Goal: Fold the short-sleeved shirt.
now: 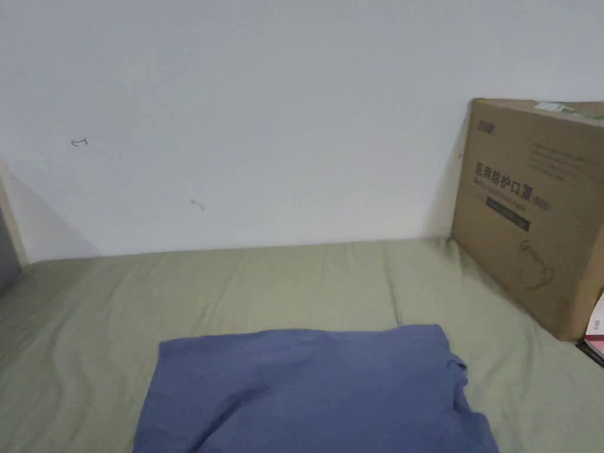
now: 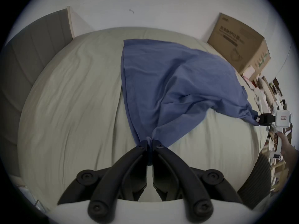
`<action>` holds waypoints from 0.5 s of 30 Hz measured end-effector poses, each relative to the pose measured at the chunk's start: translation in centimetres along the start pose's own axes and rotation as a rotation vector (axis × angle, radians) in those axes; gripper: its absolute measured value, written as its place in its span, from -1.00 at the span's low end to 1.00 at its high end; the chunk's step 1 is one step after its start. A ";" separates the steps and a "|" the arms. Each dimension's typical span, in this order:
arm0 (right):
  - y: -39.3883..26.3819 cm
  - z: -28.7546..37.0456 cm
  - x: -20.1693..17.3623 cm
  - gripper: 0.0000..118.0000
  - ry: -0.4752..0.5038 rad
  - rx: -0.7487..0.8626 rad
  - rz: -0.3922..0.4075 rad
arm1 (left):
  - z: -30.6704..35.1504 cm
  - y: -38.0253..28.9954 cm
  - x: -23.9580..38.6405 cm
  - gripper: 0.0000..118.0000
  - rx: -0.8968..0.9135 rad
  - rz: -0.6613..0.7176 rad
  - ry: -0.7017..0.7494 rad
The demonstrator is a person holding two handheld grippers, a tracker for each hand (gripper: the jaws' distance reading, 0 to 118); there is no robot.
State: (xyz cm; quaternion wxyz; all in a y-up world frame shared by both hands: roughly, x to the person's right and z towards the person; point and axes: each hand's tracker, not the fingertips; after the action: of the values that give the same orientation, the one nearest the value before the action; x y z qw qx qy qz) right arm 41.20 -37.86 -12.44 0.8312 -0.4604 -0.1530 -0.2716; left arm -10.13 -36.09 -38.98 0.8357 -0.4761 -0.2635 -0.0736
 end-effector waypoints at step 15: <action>-8.3 6.9 4.0 -1.00 -0.107 -0.114 0.111 | 7.4 -10.4 -2.7 -0.93 -0.088 -0.048 -0.032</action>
State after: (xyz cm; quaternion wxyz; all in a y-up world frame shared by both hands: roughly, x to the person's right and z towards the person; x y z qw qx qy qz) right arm 39.52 -36.76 -1.09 0.8079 -0.5288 -0.1559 -0.2083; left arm -19.07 -35.88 -29.51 0.8076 -0.5072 -0.2847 -0.0975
